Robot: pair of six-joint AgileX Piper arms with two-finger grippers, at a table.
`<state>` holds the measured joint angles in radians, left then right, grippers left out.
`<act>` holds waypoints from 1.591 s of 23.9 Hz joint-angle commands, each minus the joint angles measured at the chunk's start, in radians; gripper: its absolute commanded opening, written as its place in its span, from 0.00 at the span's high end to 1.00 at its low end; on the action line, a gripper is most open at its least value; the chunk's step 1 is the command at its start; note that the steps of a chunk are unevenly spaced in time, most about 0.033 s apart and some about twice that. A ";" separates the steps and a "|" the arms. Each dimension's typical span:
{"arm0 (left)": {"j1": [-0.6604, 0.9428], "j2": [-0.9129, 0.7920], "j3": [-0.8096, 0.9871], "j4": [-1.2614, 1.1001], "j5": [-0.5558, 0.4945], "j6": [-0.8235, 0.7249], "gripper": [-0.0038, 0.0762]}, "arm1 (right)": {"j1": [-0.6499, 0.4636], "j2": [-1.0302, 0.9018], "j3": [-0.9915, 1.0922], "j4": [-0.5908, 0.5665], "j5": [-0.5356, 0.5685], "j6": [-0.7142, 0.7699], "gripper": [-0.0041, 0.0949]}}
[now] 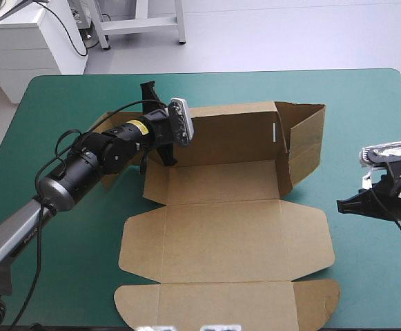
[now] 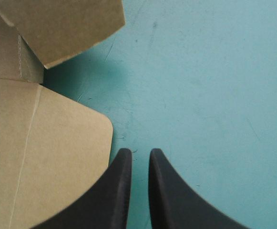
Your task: Fold the box
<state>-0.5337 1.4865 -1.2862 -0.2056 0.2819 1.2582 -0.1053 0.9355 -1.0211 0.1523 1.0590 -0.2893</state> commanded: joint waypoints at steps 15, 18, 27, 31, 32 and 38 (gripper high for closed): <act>-0.108 -0.039 -0.036 0.490 0.072 -0.377 0.96 | -0.007 -0.006 -0.025 0.125 -0.037 0.002 0.84; -0.139 -0.039 -0.036 0.771 0.155 -0.616 0.96 | -0.007 -0.006 -0.025 0.130 -0.039 0.002 0.84; -0.278 0.019 -0.025 1.044 0.166 -0.695 0.96 | -0.007 -0.006 -0.025 0.142 -0.044 0.002 0.84; -0.345 0.061 -0.022 1.211 0.183 -0.883 0.96 | -0.007 -0.006 -0.025 0.144 -0.033 0.002 0.84; -0.357 0.065 -0.015 1.315 0.186 -0.994 0.96 | -0.007 -0.006 -0.025 0.142 -0.033 0.002 0.84; -0.395 0.088 -0.013 1.538 0.224 -1.275 0.96 | -0.007 -0.006 -0.025 0.148 -0.077 0.002 0.84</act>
<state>-0.9070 1.6086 -1.2777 1.2552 0.5094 0.0305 -0.1053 0.9355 -1.0211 0.2779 1.0506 -0.2862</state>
